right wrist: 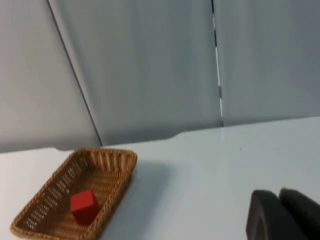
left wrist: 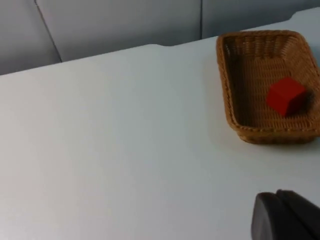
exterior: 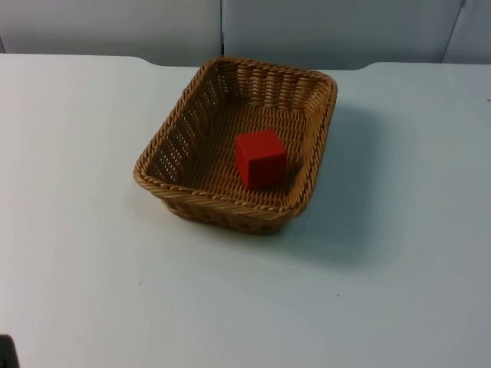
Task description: Pick up the basket with the left hand and place the cube into the basket with the right hand.
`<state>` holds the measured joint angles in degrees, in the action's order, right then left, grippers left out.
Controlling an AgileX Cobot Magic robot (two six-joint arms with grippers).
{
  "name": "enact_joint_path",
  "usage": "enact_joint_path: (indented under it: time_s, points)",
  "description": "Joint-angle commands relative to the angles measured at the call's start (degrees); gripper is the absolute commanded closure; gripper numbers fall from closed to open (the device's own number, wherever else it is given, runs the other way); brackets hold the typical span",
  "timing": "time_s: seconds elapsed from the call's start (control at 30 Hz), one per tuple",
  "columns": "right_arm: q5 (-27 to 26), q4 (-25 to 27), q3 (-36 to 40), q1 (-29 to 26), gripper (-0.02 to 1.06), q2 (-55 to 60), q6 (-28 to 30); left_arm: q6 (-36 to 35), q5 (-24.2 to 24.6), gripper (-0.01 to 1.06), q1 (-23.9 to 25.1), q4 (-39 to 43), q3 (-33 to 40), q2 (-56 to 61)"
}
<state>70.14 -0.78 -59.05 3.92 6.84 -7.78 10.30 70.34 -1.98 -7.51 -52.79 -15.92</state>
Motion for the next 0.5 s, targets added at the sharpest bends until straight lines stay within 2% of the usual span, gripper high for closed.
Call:
enact_joint_path:
  time_s: [0.0, 0.13, 0.23, 0.47]
  points:
    - [-0.2, 0.8, 5.6, 0.0, 0.99, -2.9, 0.3, -2.1, -0.4, 1.05, -0.5, 2.4, 0.3, 2.9]
    - [-0.2, 0.8, 12.3, 0.0, 1.01, -6.8, 1.0, -2.2, -0.4, 1.05, -0.5, 4.1, 0.6, 7.8]
    - [-0.2, 1.3, 16.7, 0.0, 1.01, -6.8, 2.6, -2.2, -2.7, 1.05, -0.5, 5.3, 2.8, 12.6]
    - [-0.4, -1.0, 20.0, 0.0, 1.01, -6.8, 6.0, -1.8, -4.0, 1.05, -0.9, 4.8, 10.2, 15.9]
